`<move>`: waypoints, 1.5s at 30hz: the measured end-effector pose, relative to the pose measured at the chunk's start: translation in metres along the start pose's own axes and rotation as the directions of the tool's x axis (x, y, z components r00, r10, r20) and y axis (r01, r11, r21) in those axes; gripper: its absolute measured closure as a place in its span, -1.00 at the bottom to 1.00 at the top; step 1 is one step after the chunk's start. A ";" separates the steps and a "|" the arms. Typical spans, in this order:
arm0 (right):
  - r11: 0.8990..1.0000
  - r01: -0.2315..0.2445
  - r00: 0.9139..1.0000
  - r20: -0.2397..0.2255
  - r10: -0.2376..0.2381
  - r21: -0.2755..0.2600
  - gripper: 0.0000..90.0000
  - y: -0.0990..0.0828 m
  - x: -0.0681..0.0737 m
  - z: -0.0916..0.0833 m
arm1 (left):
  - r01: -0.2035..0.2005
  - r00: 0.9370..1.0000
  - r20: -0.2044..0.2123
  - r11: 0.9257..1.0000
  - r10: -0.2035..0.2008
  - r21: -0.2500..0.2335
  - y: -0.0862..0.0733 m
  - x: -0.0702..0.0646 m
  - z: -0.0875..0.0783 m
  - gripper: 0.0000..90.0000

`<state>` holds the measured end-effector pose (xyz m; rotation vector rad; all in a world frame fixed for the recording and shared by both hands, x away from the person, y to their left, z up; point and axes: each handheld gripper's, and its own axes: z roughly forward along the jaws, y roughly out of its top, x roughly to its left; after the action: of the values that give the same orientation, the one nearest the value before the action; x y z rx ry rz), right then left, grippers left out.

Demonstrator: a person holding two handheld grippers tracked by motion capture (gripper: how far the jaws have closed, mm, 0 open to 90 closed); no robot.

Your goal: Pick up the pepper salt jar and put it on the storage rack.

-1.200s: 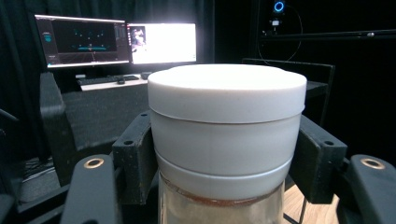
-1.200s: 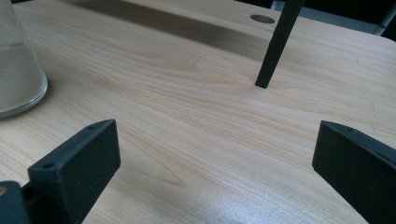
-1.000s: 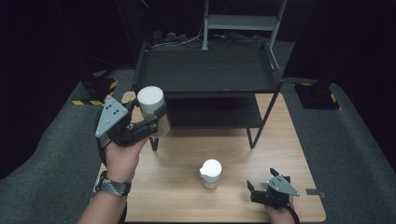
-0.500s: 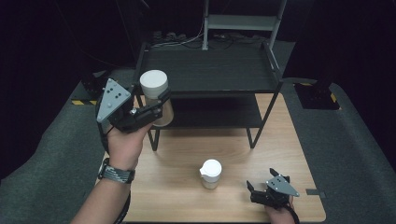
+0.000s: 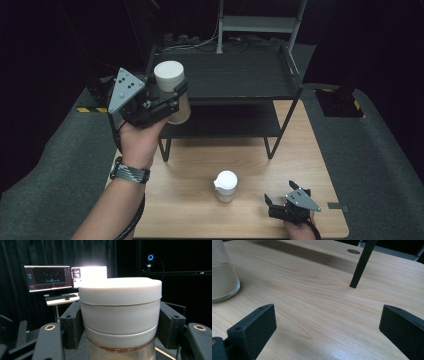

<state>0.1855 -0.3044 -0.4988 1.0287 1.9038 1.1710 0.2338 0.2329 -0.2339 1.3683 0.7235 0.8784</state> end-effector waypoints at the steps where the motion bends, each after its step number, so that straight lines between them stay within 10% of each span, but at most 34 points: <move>1: 1.000 0.000 1.000 0.000 0.000 -0.001 -0.99 0.000 0.000 0.000 | -0.004 1.000 0.000 1.000 0.004 0.001 0.001 0.000 0.002 -0.25; 45: 1.000 -0.011 1.000 -0.011 0.011 -0.008 -0.99 -0.002 -0.003 -0.002 | -0.005 0.996 -0.089 0.999 0.008 0.035 0.012 0.000 0.082 -0.25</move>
<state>0.1847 -0.3083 -0.4996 1.0318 1.9021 1.1918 0.3026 0.1910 -0.2145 1.3693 0.8068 0.9405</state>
